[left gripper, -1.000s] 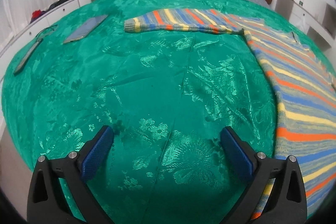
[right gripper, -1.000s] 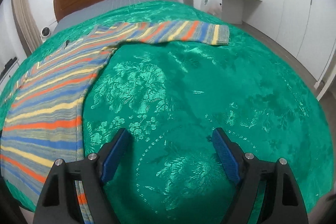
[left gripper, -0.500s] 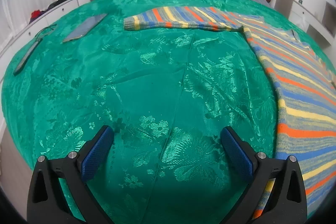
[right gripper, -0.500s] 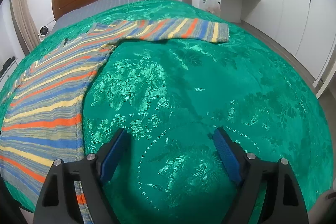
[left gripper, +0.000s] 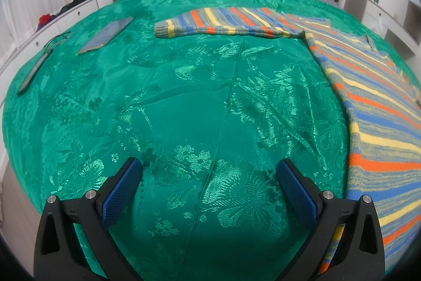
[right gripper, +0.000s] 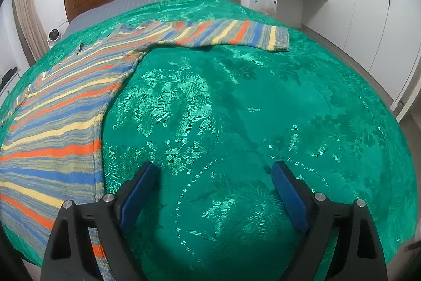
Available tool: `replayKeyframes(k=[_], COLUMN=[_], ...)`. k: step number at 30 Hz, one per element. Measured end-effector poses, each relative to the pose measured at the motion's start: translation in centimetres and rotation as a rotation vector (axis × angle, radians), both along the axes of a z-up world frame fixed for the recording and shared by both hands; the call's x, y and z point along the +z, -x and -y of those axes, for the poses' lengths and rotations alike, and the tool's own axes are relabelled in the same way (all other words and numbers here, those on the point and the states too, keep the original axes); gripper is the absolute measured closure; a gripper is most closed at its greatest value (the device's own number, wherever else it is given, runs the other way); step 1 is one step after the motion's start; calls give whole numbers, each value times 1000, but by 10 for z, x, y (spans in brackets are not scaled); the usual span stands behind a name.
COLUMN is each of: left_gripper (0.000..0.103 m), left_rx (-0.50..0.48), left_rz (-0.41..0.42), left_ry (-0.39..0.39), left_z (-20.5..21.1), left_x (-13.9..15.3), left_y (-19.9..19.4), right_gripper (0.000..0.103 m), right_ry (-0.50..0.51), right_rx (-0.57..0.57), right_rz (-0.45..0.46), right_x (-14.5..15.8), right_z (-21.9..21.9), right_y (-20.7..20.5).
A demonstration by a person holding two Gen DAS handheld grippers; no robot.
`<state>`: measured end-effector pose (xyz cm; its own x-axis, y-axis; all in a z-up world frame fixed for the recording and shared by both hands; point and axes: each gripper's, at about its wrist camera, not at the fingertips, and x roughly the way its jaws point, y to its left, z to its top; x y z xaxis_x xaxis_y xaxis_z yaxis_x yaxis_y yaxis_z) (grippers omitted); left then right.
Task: Fold small clothes
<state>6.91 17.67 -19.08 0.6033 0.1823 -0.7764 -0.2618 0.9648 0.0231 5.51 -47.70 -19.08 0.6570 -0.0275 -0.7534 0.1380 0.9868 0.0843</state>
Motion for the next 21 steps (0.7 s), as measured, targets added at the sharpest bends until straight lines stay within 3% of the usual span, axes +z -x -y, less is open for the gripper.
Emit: replayKeyframes(k=[4,11,13,21], left_gripper=[0,0,0,0], left_rx=[-1,2,3,2], left_rz=[0,0,1,2], left_ry=[1,-1,-1,-4], left_z=[0,0,0,0], left_x=[0,0,0,0], left_y=[0,-1,-1,-1], right_gripper=[15,13,6,6], right_ry=[2,230,251,335], right_rx=[-30,-74,-91,-113], right_rz=[3,6,-1,-6], right_x=[10,93,109,154], right_z=[0,-24,-26,-41], right_y=[4,34,40,54])
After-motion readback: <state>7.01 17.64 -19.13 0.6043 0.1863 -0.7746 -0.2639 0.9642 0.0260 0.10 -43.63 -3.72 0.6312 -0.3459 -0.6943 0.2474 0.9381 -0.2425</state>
